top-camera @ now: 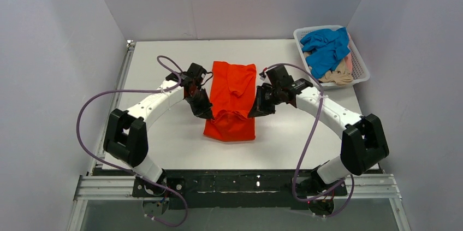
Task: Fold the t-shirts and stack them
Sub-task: Fold the folded rectangular tshirt in 1/3 of the way
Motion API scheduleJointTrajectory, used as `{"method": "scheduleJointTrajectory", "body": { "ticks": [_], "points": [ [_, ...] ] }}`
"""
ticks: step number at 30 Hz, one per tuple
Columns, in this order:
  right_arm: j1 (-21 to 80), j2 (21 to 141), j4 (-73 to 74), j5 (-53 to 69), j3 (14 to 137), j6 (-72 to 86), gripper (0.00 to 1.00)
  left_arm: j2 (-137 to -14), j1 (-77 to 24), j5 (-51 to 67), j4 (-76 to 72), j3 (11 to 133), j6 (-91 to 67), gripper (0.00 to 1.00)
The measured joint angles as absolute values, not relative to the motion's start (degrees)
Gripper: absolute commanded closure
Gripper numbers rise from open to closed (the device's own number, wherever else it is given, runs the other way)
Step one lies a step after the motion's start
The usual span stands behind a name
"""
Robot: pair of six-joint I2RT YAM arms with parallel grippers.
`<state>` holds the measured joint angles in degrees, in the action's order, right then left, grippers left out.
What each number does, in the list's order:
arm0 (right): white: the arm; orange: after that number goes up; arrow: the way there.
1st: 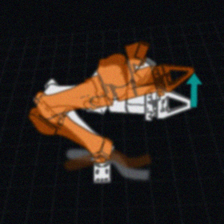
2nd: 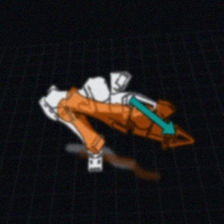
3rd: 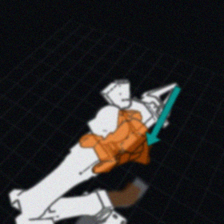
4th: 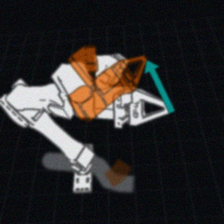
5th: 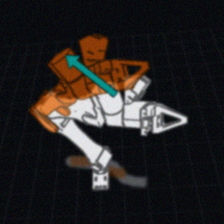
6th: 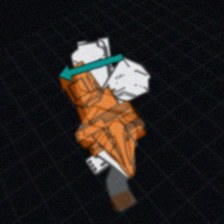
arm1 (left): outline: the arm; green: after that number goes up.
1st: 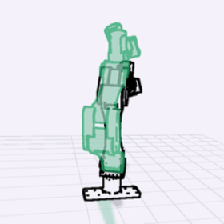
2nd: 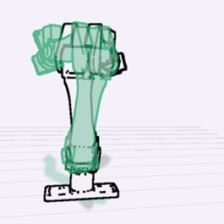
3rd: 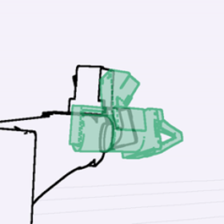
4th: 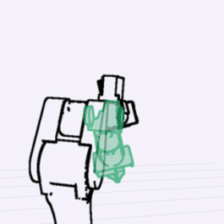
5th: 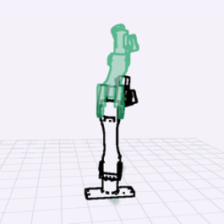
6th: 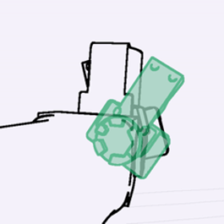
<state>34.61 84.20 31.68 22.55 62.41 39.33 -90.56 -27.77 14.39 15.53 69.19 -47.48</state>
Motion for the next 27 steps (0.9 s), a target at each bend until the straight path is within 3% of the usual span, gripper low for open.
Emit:
{"method": "scheduleJointTrajectory", "body": {
  "ticks": [20,24,25,27],
  "points": [
    [28.1,102.5,32.8,17.3,77.2,33.5,0.99,-110.0,-21.1,12.2,16.6,85.3,-43.4,1.0],
    [27.4,106.4,32.0,16.7,79.4,32.8,0.99,-113.6,-20.7,11.9,16.6,87.6,-42.8,0.85],
    [27.3,107.3,31.6,16.4,79.6,32.7,0.93,-114.6,-20.7,11.7,16.7,88.3,-42.5,0.78],
    [26.9,108.8,31.4,15.7,80.1,32.7,0.67,-116.3,-20.6,11.3,17.0,89.9,-41.8,0.58]
  ]
}}
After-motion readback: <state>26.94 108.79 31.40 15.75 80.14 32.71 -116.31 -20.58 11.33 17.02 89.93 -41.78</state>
